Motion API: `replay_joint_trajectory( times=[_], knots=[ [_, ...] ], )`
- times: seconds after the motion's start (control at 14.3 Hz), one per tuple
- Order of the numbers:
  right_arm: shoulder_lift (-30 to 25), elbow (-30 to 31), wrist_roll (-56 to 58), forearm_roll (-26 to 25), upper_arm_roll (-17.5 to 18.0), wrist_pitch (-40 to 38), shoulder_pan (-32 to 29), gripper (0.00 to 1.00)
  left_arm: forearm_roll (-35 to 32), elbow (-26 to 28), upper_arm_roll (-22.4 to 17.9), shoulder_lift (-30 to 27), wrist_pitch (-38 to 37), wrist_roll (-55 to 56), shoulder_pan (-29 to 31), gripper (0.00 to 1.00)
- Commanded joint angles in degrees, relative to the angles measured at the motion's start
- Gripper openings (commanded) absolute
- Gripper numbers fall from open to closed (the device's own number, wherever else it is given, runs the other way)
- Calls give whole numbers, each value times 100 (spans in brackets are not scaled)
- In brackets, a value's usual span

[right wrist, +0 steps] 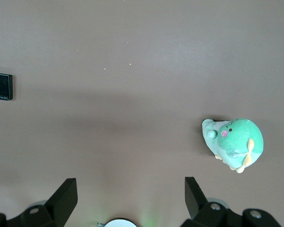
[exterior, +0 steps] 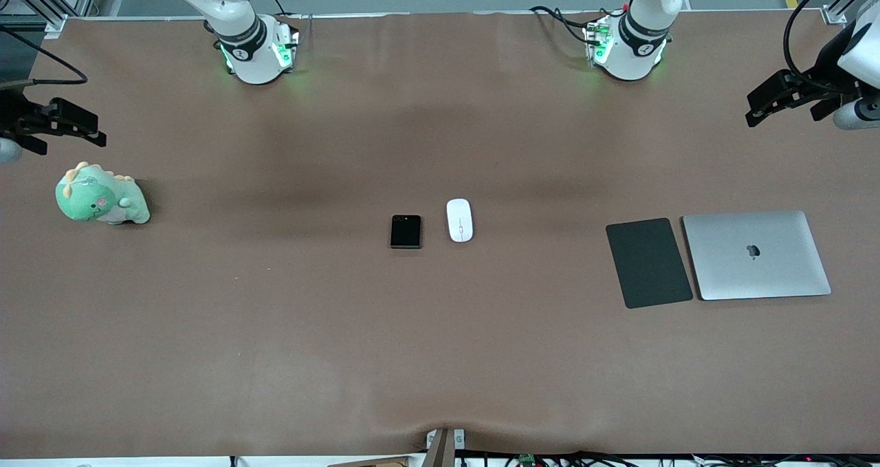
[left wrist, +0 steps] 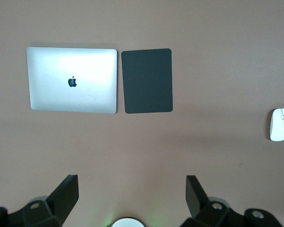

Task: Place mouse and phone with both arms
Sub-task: 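Start moving the left gripper out toward the white mouse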

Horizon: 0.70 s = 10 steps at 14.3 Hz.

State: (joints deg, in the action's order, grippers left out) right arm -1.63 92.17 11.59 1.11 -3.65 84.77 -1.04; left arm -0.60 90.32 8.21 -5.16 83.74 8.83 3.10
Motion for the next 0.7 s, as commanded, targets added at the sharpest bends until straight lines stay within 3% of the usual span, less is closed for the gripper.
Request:
replay_joint_trajectory(
  times=[0.0, 0.63],
  knots=[
    [48, -94, -34, 56, -4, -48, -19, 100, -116, -102, 40, 32, -112, -110, 15, 100],
    [57, -94, -43, 56, -4, -48, 7, 100, -116, -137, 40, 199, -112, -119, -64, 100]
  ],
)
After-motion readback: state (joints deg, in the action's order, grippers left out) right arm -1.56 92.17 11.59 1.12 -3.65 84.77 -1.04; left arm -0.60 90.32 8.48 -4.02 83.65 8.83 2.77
